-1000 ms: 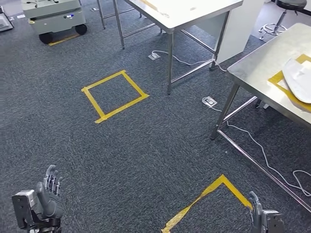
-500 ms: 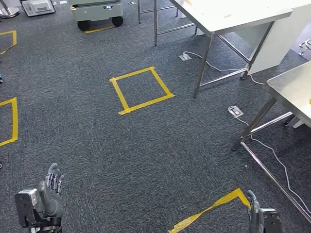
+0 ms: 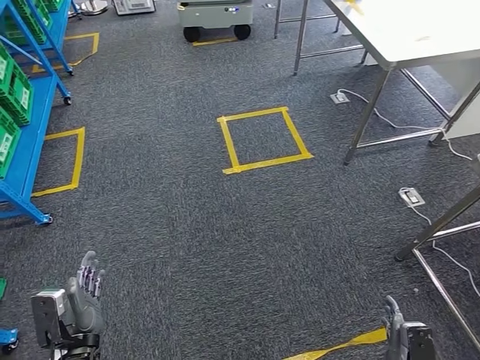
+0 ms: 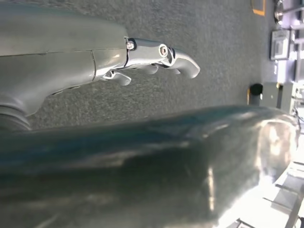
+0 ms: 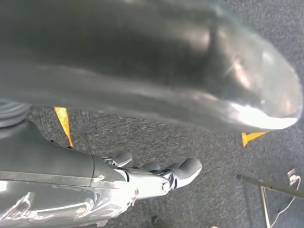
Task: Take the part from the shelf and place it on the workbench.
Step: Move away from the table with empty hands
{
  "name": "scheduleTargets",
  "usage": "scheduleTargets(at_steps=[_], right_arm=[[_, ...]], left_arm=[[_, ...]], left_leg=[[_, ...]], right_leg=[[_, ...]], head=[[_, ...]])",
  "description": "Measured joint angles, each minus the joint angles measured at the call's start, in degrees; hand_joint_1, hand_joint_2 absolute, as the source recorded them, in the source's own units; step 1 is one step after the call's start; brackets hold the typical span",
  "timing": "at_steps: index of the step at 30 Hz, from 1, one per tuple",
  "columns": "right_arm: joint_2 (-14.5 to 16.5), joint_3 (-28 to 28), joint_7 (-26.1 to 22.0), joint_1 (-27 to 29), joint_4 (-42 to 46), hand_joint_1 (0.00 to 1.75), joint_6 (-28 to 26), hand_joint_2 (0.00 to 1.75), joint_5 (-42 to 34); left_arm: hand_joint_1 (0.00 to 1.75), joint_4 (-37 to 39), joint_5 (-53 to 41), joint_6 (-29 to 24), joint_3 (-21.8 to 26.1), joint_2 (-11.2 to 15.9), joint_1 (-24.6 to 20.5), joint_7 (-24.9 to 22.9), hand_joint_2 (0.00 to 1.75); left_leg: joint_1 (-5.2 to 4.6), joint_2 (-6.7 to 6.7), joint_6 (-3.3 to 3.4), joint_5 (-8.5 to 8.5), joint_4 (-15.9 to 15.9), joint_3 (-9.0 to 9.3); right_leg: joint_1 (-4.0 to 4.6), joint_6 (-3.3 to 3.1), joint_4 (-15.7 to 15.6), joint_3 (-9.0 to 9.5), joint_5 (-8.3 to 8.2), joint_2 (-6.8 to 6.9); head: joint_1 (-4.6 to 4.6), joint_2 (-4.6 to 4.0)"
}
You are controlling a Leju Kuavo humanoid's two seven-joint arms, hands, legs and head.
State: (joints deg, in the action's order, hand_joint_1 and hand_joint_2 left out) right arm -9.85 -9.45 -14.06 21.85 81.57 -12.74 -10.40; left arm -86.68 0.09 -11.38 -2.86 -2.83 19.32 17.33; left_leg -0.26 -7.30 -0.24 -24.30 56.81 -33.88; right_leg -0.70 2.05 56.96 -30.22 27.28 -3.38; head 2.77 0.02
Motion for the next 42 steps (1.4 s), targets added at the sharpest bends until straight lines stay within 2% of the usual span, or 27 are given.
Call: scheduleTargets(at_steps=[1,3,5,6,7,8,10,12,14,16,17,19,20,21,22,23,24,26,28,30,32,34,36,37,39,41,42], right_arm=[[0.07,0.07,-0.04,-0.07,-0.10,0.00,0.04,0.00,0.09],[0.20,0.25,-0.10,-0.02,-0.38,0.00,0.09,0.00,0.22],[0.30,0.42,-0.11,0.04,-0.75,0.00,0.16,0.00,0.42],[0.35,0.46,-0.11,-0.02,-0.93,0.00,0.24,0.00,0.63],[0.42,0.50,-0.09,-0.12,-1.09,0.00,0.36,0.00,0.96],[0.54,0.56,-0.07,-0.21,-1.19,0.00,0.53,0.00,1.37],[0.79,0.87,0.05,-0.35,-1.29,0.00,0.93,0.00,2.26],[0.98,1.34,0.15,-0.46,-1.34,0.00,1.30,0.00,2.92],[1.20,1.74,0.19,-0.66,-1.40,0.00,1.64,0.00,3.41],[1.47,2.02,0.22,-0.85,-1.42,0.00,1.98,0.00,3.90],[1.60,2.18,0.25,-0.84,-1.43,0.00,2.20,0.00,4.19],[1.87,2.69,0.38,-0.64,-1.54,0.00,2.73,0.00,4.77],[2.03,2.98,0.45,-0.52,-1.62,0.00,2.98,0.00,4.97],[2.19,3.23,0.49,-0.45,-1.69,0.00,3.20,0.00,5.15],[2.33,3.42,0.51,-0.43,-1.73,0.00,3.38,0.00,5.28],[2.46,3.61,0.50,-0.44,-1.75,0.00,3.54,0.00,5.41],[2.56,3.80,0.50,-0.45,-1.75,0.00,3.68,0.00,5.56],[2.77,4.19,0.48,-0.48,-1.77,0.00,3.86,0.00,5.80],[2.94,4.51,0.46,-0.53,-1.79,0.00,3.97,0.00,5.92],[3.19,4.72,0.42,-0.63,-1.77,0.00,4.25,0.00,6.18],[3.50,4.96,0.31,-0.73,-1.74,0.00,4.70,0.00,6.69],[3.82,5.34,0.25,-0.58,-1.74,0.00,5.04,0.00,7.25],[4.16,5.75,0.27,-0.45,-1.75,0.00,5.25,0.00,7.74],[4.33,5.93,0.28,-0.47,-1.75,0.00,5.32,0.00,7.91],[4.61,6.16,0.29,-0.59,-1.74,0.00,5.45,0.00,8.14],[4.77,6.34,0.31,-0.60,-1.71,0.00,5.60,0.00,8.26],[4.84,6.43,0.32,-0.60,-1.68,0.00,5.68,0.00,8.32]], left_arm=[[0.00,0.04,0.00,-0.04,-0.07,0.04,-0.06,0.00,0.00],[0.00,0.12,0.00,-0.10,-0.25,0.10,-0.34,0.00,0.00],[0.00,0.27,0.00,-0.24,-0.39,0.19,-0.46,0.00,0.00],[0.00,0.37,0.00,-0.34,-0.44,0.26,-0.43,0.00,0.00],[0.00,0.47,0.01,-0.53,-0.50,0.35,-0.39,0.00,0.00],[0.00,0.53,0.02,-0.76,-0.59,0.45,-0.38,0.00,0.00],[0.00,0.60,0.08,-1.26,-0.89,0.65,-0.50,-0.02,0.00],[0.00,0.63,0.13,-1.62,-1.27,0.80,-0.66,-0.06,0.00],[0.00,0.67,0.21,-1.93,-1.49,0.88,-0.63,-0.09,0.00],[0.00,0.69,0.35,-2.22,-1.58,0.98,-0.60,-0.10,0.00],[0.00,0.69,0.47,-2.34,-1.66,1.05,-0.69,-0.09,0.00],[0.00,0.71,0.88,-2.56,-1.92,1.20,-0.86,-0.05,0.00],[0.00,0.73,1.07,-2.62,-2.05,1.24,-0.86,-0.01,0.00],[0.00,0.75,1.24,-2.66,-2.17,1.29,-0.81,0.06,0.00],[0.00,0.78,1.30,-2.67,-2.24,1.34,-0.77,0.16,0.00],[0.00,0.80,1.33,-2.67,-2.30,1.39,-0.74,0.30,0.00],[0.00,0.80,1.34,-2.67,-2.37,1.43,-0.74,0.46,0.00],[0.00,0.80,1.29,-2.71,-2.57,1.52,-0.77,0.77,0.00],[0.00,0.80,1.25,-2.78,-2.76,1.70,-0.70,0.97,0.00],[0.00,0.80,1.20,-2.92,-2.86,1.87,-0.45,1.08,0.00],[0.00,0.80,1.13,-3.08,-2.95,2.00,-0.41,1.16,0.00],[0.00,0.81,1.09,-3.14,-3.04,2.12,-0.59,1.20,0.00],[0.00,0.84,1.09,-3.13,-3.07,2.23,-0.54,1.20,0.00],[0.00,0.85,1.10,-3.09,-3.07,2.28,-0.46,1.20,0.00],[0.00,0.87,1.10,-3.03,-3.07,2.34,-0.39,1.20,0.00],[0.00,0.87,1.10,-3.01,-3.07,2.34,-0.54,1.20,0.00],[0.00,0.87,1.10,-2.99,-3.07,2.33,-0.61,1.23,0.00]], left_leg=[[-0.05,1.52,-0.26,-1.01,1.44,-0.76],[-0.11,5.21,-0.74,-4.76,7.72,-3.80],[0.12,6.44,-1.17,-7.64,14.74,-7.23],[0.23,6.60,-1.30,-7.67,16.09,-7.86],[0.32,6.78,-1.38,-6.57,15.11,-7.30],[0.38,7.30,-1.41,-4.73,12.04,-5.60],[0.28,10.04,-1.29,-1.58,4.14,-1.21],[0.05,11.50,-0.72,-0.84,0.19,0.88],[-0.13,10.13,0.07,-0.95,-0.11,0.86],[-0.04,8.79,0.83,-0.80,-0.24,0.92],[0.06,8.15,1.20,-0.68,-0.30,0.96],[0.04,6.76,1.65,-0.62,-0.29,0.92],[-0.03,5.97,1.72,-0.62,-0.28,0.92],[-0.09,5.12,1.75,-0.63,-0.27,0.95],[-0.12,4.26,1.76,-0.64,-0.26,1.03],[-0.13,3.39,1.75,-0.66,-0.24,1.15],[-0.11,2.54,1.71,-0.68,-0.23,1.28],[-0.16,1.05,1.36,-0.71,-0.10,1.23],[-0.01,-0.26,0.65,-0.48,-0.12,0.82],[0.20,-0.84,-0.08,-0.34,-0.17,0.45],[0.03,1.70,-0.61,-2.18,2.31,-0.84],[-0.03,5.22,-1.03,-6.12,9.20,-4.12],[0.16,6.41,-1.43,-8.51,15.27,-6.86],[0.27,6.60,-1.56,-8.17,15.59,-6.83],[0.42,7.83,-1.73,-4.98,9.84,-3.35],[0.36,10.95,-1.65,-2.30,2.38,1.00],[0.29,11.89,-1.41,-1.75,0.37,2.07]], right_leg=[[-0.03,-0.29,-0.16,0.05,-0.16,0.84],[0.02,-0.66,-0.31,0.09,-0.23,2.62],[0.12,-0.78,-0.30,0.06,-0.11,4.47],[0.13,-0.78,-0.29,0.07,-0.04,5.34],[0.12,-0.72,-0.29,0.15,0.05,6.16],[0.09,-0.59,-0.29,0.29,0.18,6.93],[0.32,-0.09,-0.19,0.58,0.63,8.29],[0.68,0.48,-0.20,0.77,1.13,9.51],[0.67,0.97,-0.41,1.39,1.45,10.73],[0.37,1.50,1.00,1.26,2.68,9.21],[0.26,1.69,3.43,0.14,4.11,7.49],[0.20,1.70,11.59,-3.92,7.80,4.24],[0.24,1.62,15.32,-6.02,8.94,3.69],[0.29,1.48,17.25,-7.39,8.95,3.45],[0.32,1.32,16.74,-7.63,7.74,3.31],[0.31,1.14,13.94,-6.74,5.59,2.98],[0.23,1.00,9.63,-5.02,3.12,1.95],[-0.04,0.87,2.62,-1.96,0.42,-0.54],[0.02,0.67,0.79,-0.96,0.25,-1.13],[0.16,0.05,0.51,-0.71,-0.12,0.29],[0.10,-0.65,-0.03,-0.53,-0.48,1.77],[0.23,-1.06,-0.20,-0.53,-0.60,3.43],[0.34,-1.17,-0.17,-0.61,-0.65,5.26],[0.34,-1.18,-0.16,-0.64,-0.67,6.12],[0.32,-1.07,-0.11,-0.60,-0.63,7.66],[0.65,-0.62,0.19,-0.55,-0.43,8.97],[0.86,-0.33,0.37,-0.52,-0.36,9.56]], head=[[0.12,0.00],[0.32,0.00],[0.36,0.00],[0.37,0.00],[0.38,0.00],[0.38,0.00],[0.43,0.00],[0.31,0.00],[0.17,0.00],[0.07,0.00],[0.00,0.00],[-0.17,0.00],[-0.20,0.00],[-0.21,0.00],[-0.21,0.00],[-0.21,0.00],[-0.22,0.00],[-0.19,0.00],[-0.15,0.00],[-0.13,0.00],[0.09,0.00],[0.29,0.00],[0.31,0.00],[0.31,0.00],[0.32,0.00],[0.39,0.00],[0.30,0.00]])
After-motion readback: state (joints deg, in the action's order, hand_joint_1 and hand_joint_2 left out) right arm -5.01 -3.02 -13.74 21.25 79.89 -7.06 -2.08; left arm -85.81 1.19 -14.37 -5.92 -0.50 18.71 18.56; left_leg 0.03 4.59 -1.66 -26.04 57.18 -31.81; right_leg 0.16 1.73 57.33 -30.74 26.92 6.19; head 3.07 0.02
